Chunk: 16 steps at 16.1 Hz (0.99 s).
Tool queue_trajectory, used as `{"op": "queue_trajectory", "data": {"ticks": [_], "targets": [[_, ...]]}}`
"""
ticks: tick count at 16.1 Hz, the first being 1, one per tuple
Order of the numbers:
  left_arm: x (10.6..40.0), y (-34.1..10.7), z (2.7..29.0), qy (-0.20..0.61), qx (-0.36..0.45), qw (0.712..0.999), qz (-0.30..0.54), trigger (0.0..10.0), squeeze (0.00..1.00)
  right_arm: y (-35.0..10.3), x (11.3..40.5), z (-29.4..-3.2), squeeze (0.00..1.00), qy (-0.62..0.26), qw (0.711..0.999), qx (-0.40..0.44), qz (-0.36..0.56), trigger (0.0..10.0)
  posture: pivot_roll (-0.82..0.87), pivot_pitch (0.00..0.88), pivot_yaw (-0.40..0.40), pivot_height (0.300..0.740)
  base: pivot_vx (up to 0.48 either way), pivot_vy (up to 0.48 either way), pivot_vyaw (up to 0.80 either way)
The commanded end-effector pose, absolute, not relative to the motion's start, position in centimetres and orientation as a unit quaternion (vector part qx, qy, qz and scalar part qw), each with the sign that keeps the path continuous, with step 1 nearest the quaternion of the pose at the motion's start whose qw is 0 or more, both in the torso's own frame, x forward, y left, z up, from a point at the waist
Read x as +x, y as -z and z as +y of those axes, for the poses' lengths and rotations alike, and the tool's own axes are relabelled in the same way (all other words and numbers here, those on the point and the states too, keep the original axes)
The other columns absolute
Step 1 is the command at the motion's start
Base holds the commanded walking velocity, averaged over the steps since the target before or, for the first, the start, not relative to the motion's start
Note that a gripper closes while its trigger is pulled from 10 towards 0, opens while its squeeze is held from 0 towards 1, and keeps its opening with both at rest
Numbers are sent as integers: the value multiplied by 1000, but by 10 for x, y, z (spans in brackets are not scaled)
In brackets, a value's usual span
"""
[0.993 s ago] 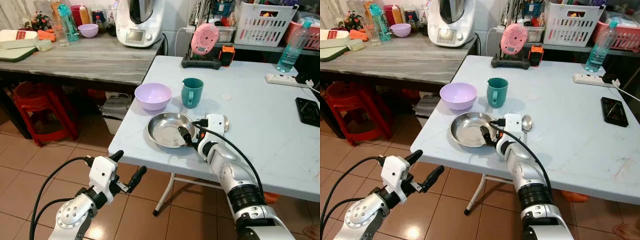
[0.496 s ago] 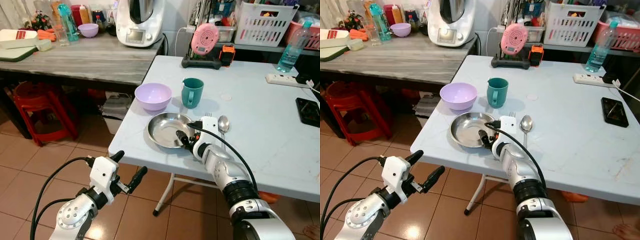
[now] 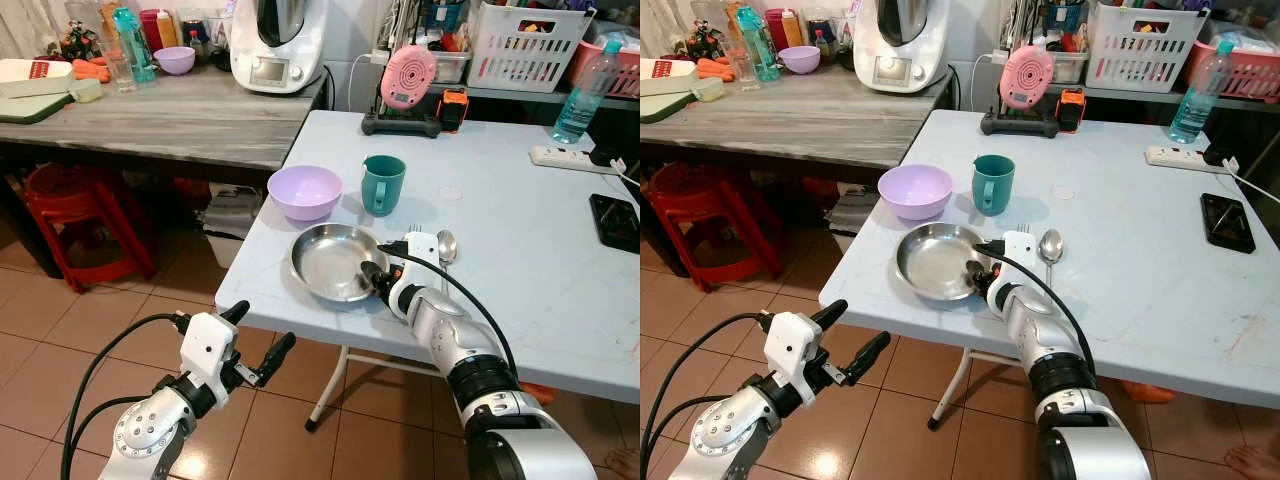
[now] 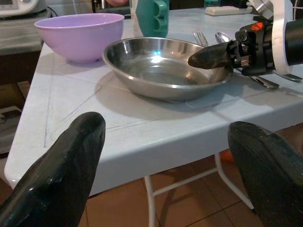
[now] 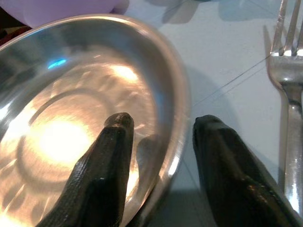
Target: Setting the table
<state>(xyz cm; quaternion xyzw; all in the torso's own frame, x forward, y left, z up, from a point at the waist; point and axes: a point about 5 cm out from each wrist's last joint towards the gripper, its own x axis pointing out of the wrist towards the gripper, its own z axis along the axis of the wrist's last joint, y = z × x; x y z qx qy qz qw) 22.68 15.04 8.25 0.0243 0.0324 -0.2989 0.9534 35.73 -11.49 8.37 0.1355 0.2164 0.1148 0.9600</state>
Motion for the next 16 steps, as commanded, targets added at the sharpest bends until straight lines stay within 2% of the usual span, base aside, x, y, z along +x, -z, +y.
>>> {"op": "queue_trajectory", "data": {"ticks": [1,16], "targets": [[228,-86,147,312,27,949,24,10000,0,-78,355,-111,0,-121,954,139,237,0,85,0,9,740,0,0,0],[231,-92,141,312,22,950,13,10000,0,-81,359,-117,0,-71,944,222,232,0,79,0,8,740,0,0,0]]}}
